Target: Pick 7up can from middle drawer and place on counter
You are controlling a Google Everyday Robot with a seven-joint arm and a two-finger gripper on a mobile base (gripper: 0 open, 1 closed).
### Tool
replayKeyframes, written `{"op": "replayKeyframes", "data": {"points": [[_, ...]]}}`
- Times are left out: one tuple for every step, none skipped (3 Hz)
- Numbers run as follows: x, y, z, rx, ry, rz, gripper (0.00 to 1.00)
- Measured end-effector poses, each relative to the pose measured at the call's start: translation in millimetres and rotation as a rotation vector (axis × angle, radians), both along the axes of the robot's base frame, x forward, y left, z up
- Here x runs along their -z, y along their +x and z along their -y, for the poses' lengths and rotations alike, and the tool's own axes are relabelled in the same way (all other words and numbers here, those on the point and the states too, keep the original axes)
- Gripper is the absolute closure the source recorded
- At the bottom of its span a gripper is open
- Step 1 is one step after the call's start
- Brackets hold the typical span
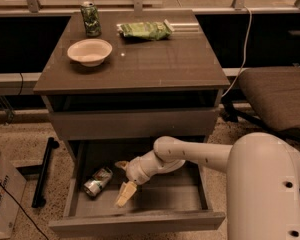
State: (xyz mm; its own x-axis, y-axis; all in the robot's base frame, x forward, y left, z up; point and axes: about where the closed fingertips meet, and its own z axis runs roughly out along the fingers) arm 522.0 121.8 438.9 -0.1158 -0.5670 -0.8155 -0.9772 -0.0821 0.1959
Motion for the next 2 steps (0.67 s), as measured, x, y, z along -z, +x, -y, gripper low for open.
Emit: {"op": "replayKeyframes", "data": {"points": [[10.5,11.3,-10.2,0.003,0.008,0.040,0.00],[33.4,28.4,-19.3,0.026,0.029,0.085,0.00]]}}
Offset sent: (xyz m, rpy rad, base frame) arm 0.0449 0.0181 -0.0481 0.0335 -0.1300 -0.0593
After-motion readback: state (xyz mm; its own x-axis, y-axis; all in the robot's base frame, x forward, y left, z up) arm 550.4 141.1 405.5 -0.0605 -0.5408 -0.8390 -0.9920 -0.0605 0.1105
